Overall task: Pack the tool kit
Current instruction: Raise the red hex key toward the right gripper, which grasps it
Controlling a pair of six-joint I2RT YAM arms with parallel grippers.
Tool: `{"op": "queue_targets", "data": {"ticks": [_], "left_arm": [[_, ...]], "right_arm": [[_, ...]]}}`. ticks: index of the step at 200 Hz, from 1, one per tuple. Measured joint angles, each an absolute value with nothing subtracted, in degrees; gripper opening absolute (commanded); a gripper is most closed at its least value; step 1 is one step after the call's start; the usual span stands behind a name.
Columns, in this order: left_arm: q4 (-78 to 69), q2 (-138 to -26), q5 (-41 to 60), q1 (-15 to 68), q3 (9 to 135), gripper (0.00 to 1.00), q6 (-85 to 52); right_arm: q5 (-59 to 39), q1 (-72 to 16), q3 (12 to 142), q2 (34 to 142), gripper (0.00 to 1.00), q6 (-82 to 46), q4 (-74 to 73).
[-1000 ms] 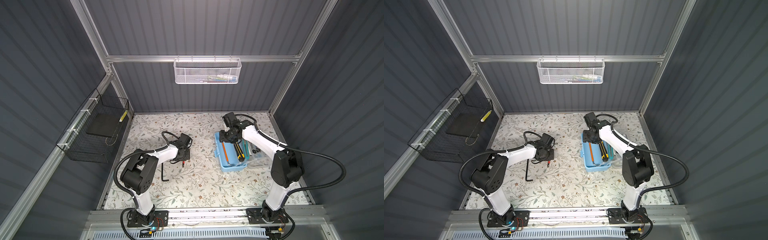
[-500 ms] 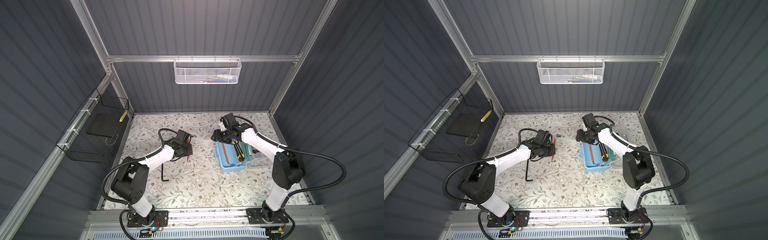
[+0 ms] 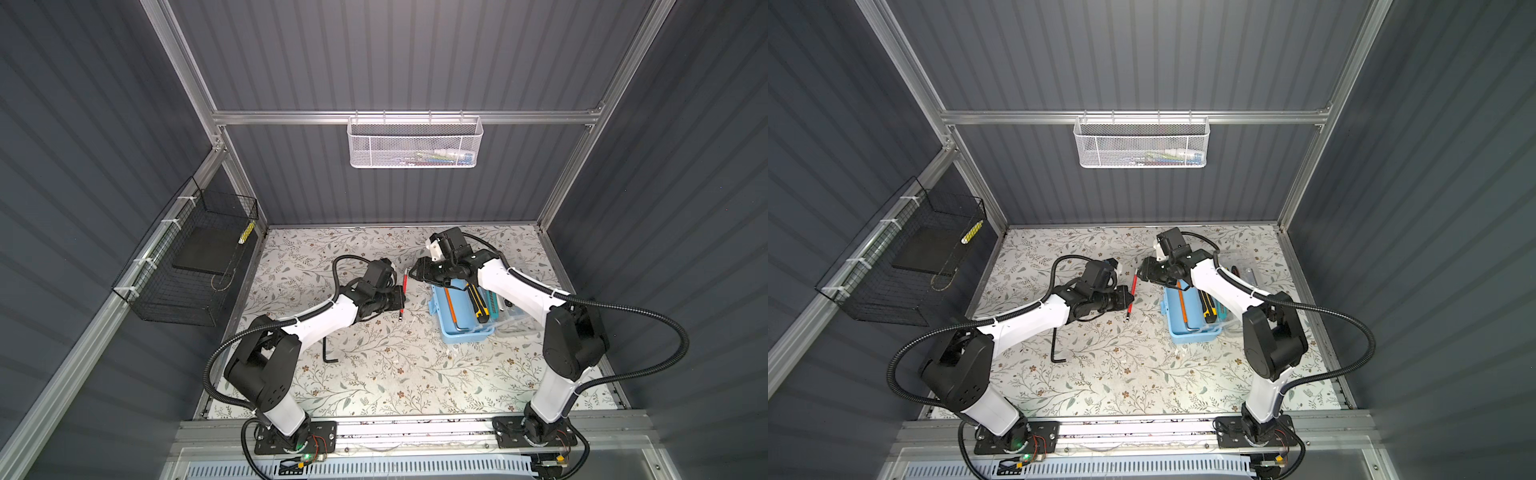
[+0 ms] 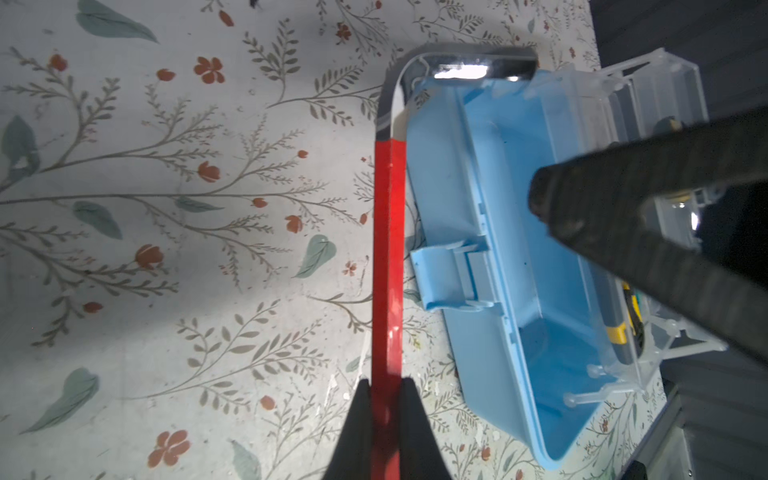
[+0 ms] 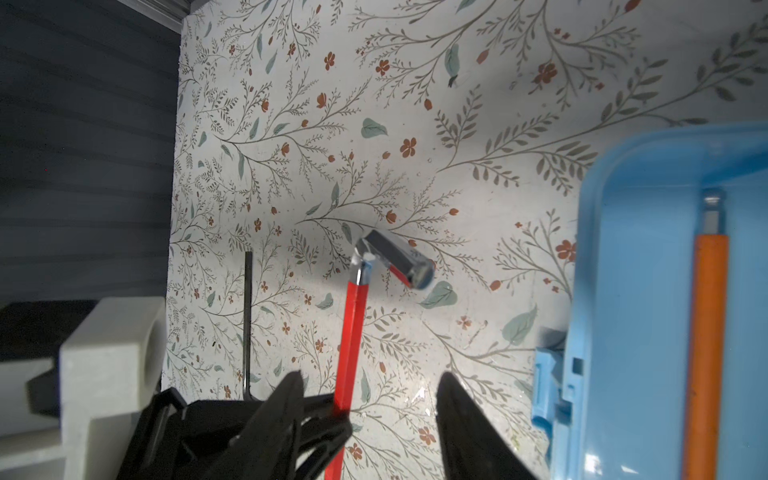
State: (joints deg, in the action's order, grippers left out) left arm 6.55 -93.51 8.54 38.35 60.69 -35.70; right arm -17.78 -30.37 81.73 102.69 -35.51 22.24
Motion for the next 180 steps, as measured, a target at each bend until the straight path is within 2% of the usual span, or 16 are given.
{"op": "queue_targets", "data": {"ticks": [79, 180], "left_arm": [[2.5, -93.54, 9.3, 39.72, 60.71, 0.0, -38.65], [-3.33, -94.41, 12.21, 40.1, 60.8, 0.0, -42.41]], "right_arm": [[-17.58, -31.22, 81.73, 104.05, 0.46, -36.03, 21.12], [-17.15, -31.33, 81.73, 104.42, 0.24, -36.29, 21.08]]}}
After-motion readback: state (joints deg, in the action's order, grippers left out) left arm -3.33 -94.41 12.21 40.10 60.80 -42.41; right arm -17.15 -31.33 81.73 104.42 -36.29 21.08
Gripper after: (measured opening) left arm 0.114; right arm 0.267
